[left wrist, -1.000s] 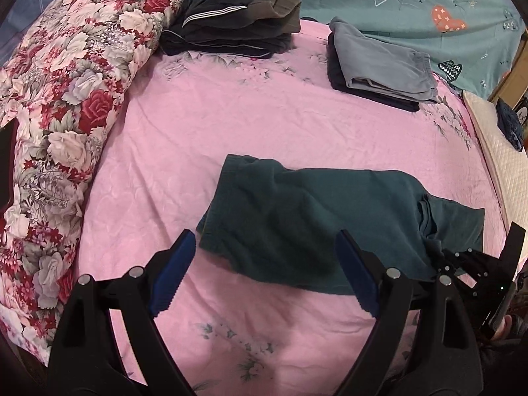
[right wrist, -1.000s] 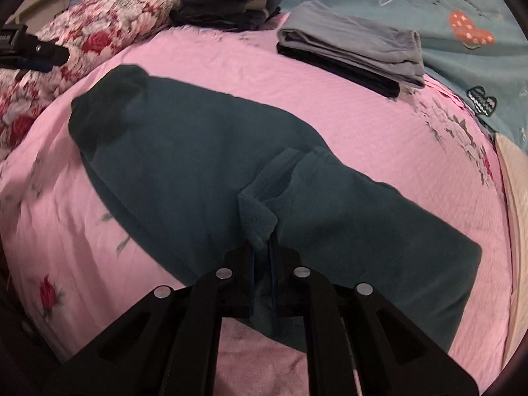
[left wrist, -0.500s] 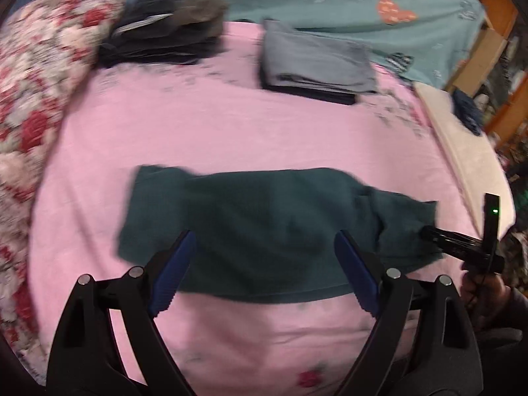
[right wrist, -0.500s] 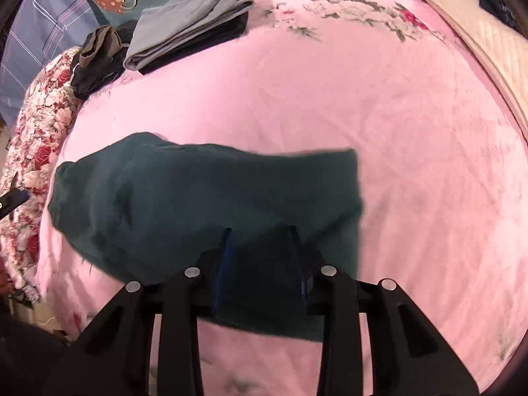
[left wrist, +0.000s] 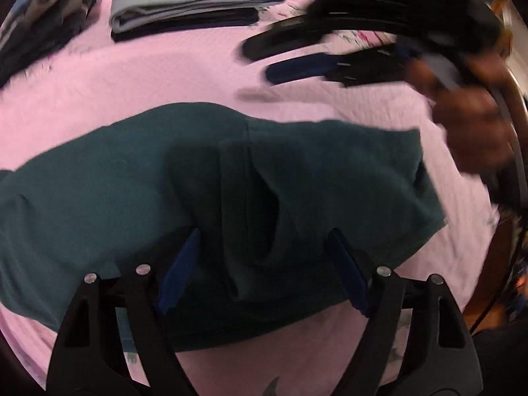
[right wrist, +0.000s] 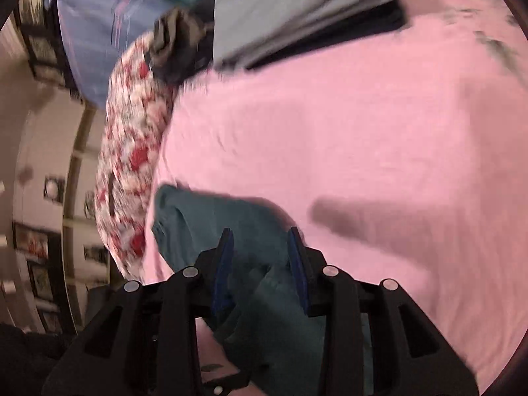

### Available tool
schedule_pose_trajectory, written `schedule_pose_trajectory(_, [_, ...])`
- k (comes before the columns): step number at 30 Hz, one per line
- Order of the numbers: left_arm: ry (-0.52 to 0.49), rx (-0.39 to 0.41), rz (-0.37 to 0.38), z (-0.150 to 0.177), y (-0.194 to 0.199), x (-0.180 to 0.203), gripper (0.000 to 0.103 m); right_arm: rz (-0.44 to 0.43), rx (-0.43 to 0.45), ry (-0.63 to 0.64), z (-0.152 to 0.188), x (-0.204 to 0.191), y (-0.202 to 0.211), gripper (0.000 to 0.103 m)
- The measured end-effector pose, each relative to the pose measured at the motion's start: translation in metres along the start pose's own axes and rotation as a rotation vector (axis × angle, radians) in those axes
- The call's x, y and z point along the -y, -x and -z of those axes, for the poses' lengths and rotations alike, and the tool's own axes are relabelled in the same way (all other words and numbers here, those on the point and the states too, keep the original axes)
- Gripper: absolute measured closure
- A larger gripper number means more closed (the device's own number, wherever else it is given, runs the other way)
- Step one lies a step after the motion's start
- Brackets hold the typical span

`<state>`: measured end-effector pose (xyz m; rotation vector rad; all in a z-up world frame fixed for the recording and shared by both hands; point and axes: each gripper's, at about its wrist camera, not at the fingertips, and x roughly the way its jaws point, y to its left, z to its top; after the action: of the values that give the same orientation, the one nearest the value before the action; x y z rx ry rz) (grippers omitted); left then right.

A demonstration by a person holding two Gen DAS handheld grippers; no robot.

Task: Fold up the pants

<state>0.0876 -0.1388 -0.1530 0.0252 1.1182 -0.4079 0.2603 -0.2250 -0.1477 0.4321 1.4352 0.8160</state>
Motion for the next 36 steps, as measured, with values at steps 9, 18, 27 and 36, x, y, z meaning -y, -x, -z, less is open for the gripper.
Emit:
schedule_pose_trajectory(9, [-0.009,0.011,-0.07,0.004,-0.007,0.011,0.021,-0.141,-0.18,0.216,0.006,-0.031,-0.03,0.068])
schedule_pose_trajectory(18, [0.0,-0.008,-0.076,0.0,-0.003,0.005,0.02,-0.096,-0.23,0.186,0.0,-0.014,-0.047,0.068])
schedule_pose_trajectory(27, [0.006,-0.01,-0.087,-0.004,-0.006,0.003,0.019,-0.107,-0.215,0.183,-0.008,-0.011,-0.04,0.064])
schedule_pose_trajectory(36, [0.003,-0.015,-0.09,-0.006,-0.007,0.002,0.017,-0.323,-0.336,0.228,0.003,-0.033,-0.036,0.064])
